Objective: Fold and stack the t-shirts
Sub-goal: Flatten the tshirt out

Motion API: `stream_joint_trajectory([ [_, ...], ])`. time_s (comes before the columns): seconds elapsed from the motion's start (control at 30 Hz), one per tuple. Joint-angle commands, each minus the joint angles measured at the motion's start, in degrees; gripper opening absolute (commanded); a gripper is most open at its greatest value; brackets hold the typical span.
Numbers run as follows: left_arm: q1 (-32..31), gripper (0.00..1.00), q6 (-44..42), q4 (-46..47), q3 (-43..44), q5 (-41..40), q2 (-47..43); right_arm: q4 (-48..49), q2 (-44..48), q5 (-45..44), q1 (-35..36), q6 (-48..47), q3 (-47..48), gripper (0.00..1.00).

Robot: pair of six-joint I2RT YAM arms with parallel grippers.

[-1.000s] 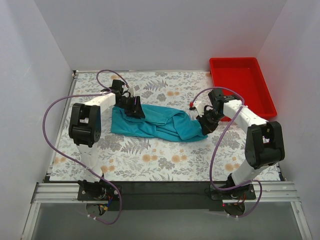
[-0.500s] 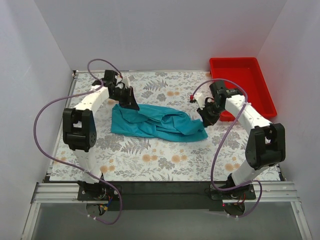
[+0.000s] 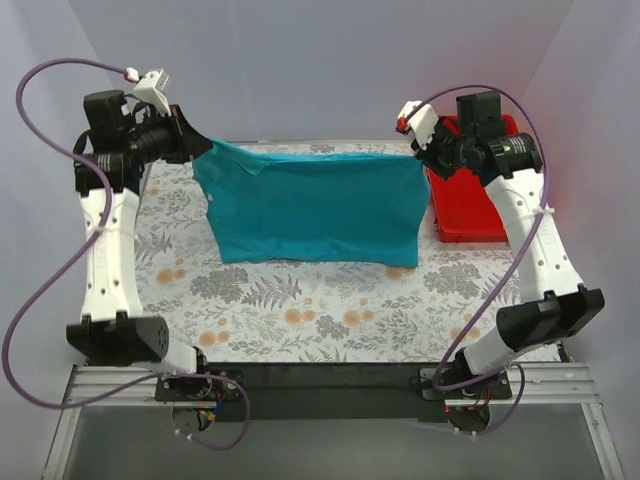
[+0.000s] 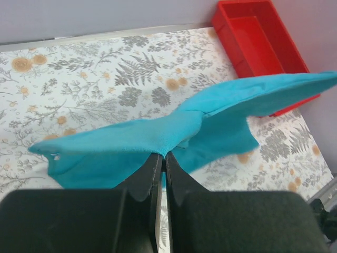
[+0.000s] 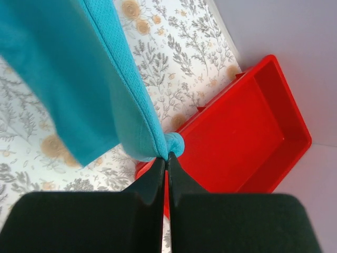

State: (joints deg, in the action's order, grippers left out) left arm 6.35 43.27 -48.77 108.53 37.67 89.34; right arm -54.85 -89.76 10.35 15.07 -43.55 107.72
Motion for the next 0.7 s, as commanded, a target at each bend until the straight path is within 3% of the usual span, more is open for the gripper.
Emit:
stream_joint_trajectory([
  [0.0,-0.9,0.00,0.3,-0.5,-7.7,-1.8,-11.9,-5.7,6.3,2.3,0.1,-0.8,-3.6,0.01],
  [0.17,-0.8,0.00,0.4,-1.1,-19.7,-4.4,-20.8,-6.3,11.8,4.3,0.3,-1.6,-17.5,0.01],
  [0.27,-0.7,0.00,1.0,-3.4,-20.6,-8.0,-23.6,-6.2,14.3,2.6,0.3,-2.2,-20.4,0.01],
  [0.53,-0.6,0.00,6.3,-1.6,-9.0,-15.7,-24.0,-4.1,12.1,-0.7,0.4,0.5,-2.9,0.01],
  [0.67,-0.6,0.00,6.7,5.1,-3.5,-17.0,-16.7,8.1,7.5,-5.6,0.3,2.4,4.1,0.01],
])
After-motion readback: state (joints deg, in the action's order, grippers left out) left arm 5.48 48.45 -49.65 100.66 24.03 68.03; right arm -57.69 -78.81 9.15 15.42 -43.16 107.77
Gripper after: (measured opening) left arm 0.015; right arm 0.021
